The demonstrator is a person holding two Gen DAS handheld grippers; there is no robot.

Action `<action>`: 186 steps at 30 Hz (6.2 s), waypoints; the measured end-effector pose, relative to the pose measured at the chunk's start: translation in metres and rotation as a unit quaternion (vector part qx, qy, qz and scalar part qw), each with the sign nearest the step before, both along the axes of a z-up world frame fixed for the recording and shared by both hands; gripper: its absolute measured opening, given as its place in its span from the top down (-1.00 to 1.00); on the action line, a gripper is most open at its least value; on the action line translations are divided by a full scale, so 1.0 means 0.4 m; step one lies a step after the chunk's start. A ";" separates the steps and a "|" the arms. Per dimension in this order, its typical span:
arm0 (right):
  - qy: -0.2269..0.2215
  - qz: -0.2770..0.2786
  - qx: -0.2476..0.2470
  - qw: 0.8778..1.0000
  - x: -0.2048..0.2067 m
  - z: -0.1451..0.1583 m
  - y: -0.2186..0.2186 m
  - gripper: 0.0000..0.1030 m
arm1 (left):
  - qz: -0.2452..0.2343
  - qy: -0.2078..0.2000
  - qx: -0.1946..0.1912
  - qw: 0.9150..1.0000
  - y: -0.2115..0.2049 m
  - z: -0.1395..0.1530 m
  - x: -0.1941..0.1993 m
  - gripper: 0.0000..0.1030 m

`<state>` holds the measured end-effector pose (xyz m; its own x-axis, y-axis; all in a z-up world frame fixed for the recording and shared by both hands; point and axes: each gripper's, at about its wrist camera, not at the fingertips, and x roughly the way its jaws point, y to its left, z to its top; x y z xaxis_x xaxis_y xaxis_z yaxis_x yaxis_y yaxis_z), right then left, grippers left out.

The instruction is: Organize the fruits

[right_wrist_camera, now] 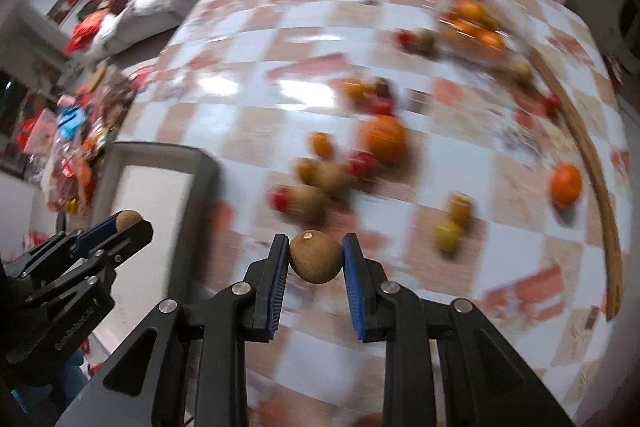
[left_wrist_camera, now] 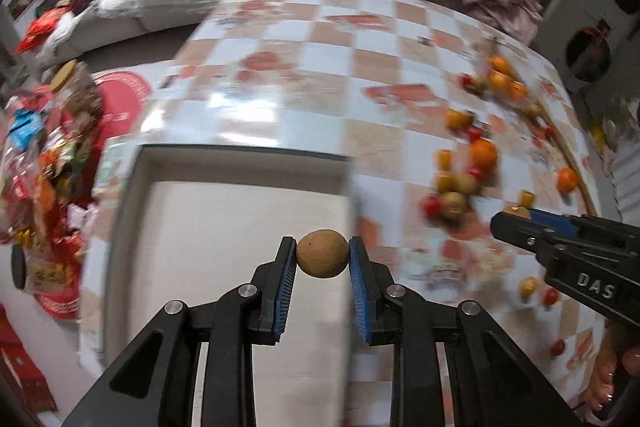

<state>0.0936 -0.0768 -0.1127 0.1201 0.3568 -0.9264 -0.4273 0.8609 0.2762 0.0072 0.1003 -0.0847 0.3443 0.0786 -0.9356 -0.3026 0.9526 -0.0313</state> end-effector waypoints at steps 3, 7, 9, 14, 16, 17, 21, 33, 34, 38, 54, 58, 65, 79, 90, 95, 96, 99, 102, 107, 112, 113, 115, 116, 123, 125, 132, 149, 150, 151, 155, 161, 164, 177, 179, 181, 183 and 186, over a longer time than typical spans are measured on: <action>0.001 0.027 0.008 1.000 -0.019 0.013 0.078 0.43 | 0.029 0.009 0.008 1.000 0.080 -0.015 -0.023 0.45; 0.008 0.065 0.015 0.998 -0.041 0.011 0.201 0.43 | 0.053 0.021 0.020 0.998 0.171 -0.046 -0.049 0.45; 0.014 0.084 0.017 0.996 -0.052 0.003 0.263 0.43 | 0.063 0.031 0.024 0.997 0.210 -0.069 -0.057 0.45; 0.028 0.105 0.010 0.994 -0.057 -0.042 0.366 0.43 | 0.065 0.042 0.032 0.996 0.262 -0.119 -0.059 0.45; 0.031 0.109 0.001 0.994 -0.055 -0.066 0.401 0.43 | 0.068 0.046 0.029 0.996 0.278 -0.136 -0.057 0.45; 0.032 0.110 -0.002 0.993 -0.055 -0.073 0.408 0.43 | 0.068 0.048 0.028 0.996 0.283 -0.144 -0.057 0.45; 0.029 0.118 -0.020 0.992 -0.050 -0.108 0.446 0.43 | 0.060 0.050 0.035 0.996 0.283 -0.161 -0.057 0.45; 0.017 0.138 -0.043 0.989 -0.057 -0.136 0.481 -0.07 | 0.040 0.043 0.047 0.997 0.278 -0.157 -0.074 -0.59; 0.019 0.134 -0.039 0.990 -0.054 -0.134 0.479 -0.09 | 0.040 0.045 0.044 0.997 0.278 -0.160 -0.075 -0.59; 0.027 0.120 -0.013 0.992 -0.046 -0.110 0.465 -0.45 | 0.044 0.046 0.042 0.997 0.278 -0.157 -0.081 -0.59; -0.006 -0.012 0.018 1.000 -0.020 0.012 0.190 -0.58 | -0.041 0.032 0.042 0.998 0.087 -0.064 -0.020 -0.59; -0.005 -0.060 0.008 0.998 -0.028 0.017 0.063 -0.58 | -0.087 0.025 0.038 0.995 -0.016 -0.044 0.000 -0.59; 0.001 -0.138 -0.034 0.990 -0.095 0.007 -0.176 -0.58 | -0.178 0.017 0.017 0.984 -0.219 -0.025 0.027 -0.59; 0.054 -0.258 -0.079 0.961 -0.257 -0.102 -0.511 -0.58 | -0.274 0.045 -0.011 0.961 -0.520 -0.121 0.055 -0.59; 0.052 -0.233 -0.087 0.967 -0.277 -0.155 -0.503 -0.40 | -0.276 0.056 0.006 0.959 -0.581 -0.173 0.085 -0.58; 0.034 -0.213 -0.106 0.971 -0.277 -0.156 -0.476 -0.31 | -0.276 0.070 0.009 0.959 -0.594 -0.188 0.094 -0.20; 0.034 -0.210 -0.108 0.971 -0.281 -0.156 -0.473 -0.30 | -0.275 0.070 0.011 0.959 -0.595 -0.189 0.094 -0.20; 0.029 -0.196 -0.119 0.973 -0.288 -0.156 -0.458 -0.16 | -0.276 0.068 0.010 0.959 -0.598 -0.185 0.091 0.02; 0.025 -0.191 -0.134 0.972 -0.284 -0.159 -0.448 0.14 | -0.280 0.065 -0.003 0.958 -0.601 -0.178 0.089 0.42; 0.035 -0.198 -0.119 0.972 -0.283 -0.150 -0.471 0.55 | -0.272 0.065 -0.043 0.959 -0.586 -0.161 0.086 0.56; 0.051 -0.215 -0.080 0.972 -0.263 -0.138 -0.492 0.55 | -0.257 0.057 -0.062 0.963 -0.539 -0.125 0.082 0.56; 0.052 -0.215 -0.075 0.972 -0.258 -0.135 -0.492 0.55 | -0.252 0.055 -0.064 0.964 -0.527 -0.117 0.082 0.56; 0.053 -0.215 -0.070 0.973 -0.255 -0.131 -0.488 0.55 | -0.244 0.052 -0.067 0.966 -0.506 -0.105 0.081 0.56; 0.053 -0.213 -0.067 0.973 -0.250 -0.127 -0.482 0.55 | -0.241 0.049 -0.066 0.967 -0.495 -0.098 0.079 0.56; 0.043 -0.192 -0.057 0.979 -0.233 -0.101 -0.436 0.55 | -0.224 0.044 -0.060 0.972 -0.429 -0.078 0.064 0.56; 0.042 -0.188 -0.056 0.980 -0.232 -0.097 -0.430 0.55 | -0.224 0.043 -0.057 0.972 -0.425 -0.078 0.056 0.56; 0.046 -0.186 -0.063 0.979 -0.228 -0.096 -0.418 0.55 | -0.238 0.031 -0.058 0.969 -0.453 -0.097 0.034 -0.42; 0.062 -0.221 -0.063 0.971 -0.254 -0.117 -0.484 0.55 | -0.268 0.060 0.000 0.961 -0.549 -0.171 0.039 0.53; 0.062 -0.221 -0.062 0.971 -0.254 -0.117 -0.484 0.55 | -0.268 0.061 -0.004 0.961 -0.547 -0.170 0.037 0.56; 0.062 -0.222 -0.061 0.971 -0.253 -0.116 -0.484 0.55 | -0.266 0.062 -0.010 0.962 -0.544 -0.170 0.037 0.56; 0.061 -0.223 -0.055 0.971 -0.246 -0.112 -0.481 0.55 | -0.238 0.068 -0.075 0.966 -0.504 -0.157 0.041 0.56; 0.055 -0.215 -0.049 0.974 -0.231 -0.097 -0.463 0.55 | -0.219 0.061 -0.097 0.969 -0.464 -0.124 0.045 0.56; 0.053 -0.210 -0.048 0.975 -0.225 -0.092 -0.450 0.55 | -0.215 0.058 -0.095 0.970 -0.446 -0.115 0.046 0.56; 0.034 -0.163 -0.045 0.985 -0.180 -0.046 -0.340 0.55 | -0.171 0.033 -0.094 0.980 -0.324 -0.054 0.032 0.56; 0.030 -0.150 -0.044 0.987 -0.173 -0.037 -0.308 0.55 | -0.160 0.030 -0.093 0.982 -0.294 -0.046 0.027 0.56; 0.029 -0.138 -0.043 0.989 -0.166 -0.032 -0.280 0.55 | -0.145 0.024 -0.092 0.985 -0.256 -0.036 0.017 0.56; 0.025 -0.122 -0.042 0.991 -0.160 -0.024 -0.241 0.55 | -0.130 0.020 -0.090 0.987 -0.216 -0.028 0.005 0.56; 0.021 -0.096 -0.038 0.994 -0.149 -0.015 -0.178 0.55 | -0.103 0.014 -0.086 0.991 -0.148 -0.016 -0.015 0.56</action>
<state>0.0340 -0.1479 -0.1186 0.1400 0.2598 -0.9555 -0.2417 0.9447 0.2215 0.0012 0.0411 -0.0912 0.3100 -0.1510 -0.9387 -0.1060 0.9756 -0.1920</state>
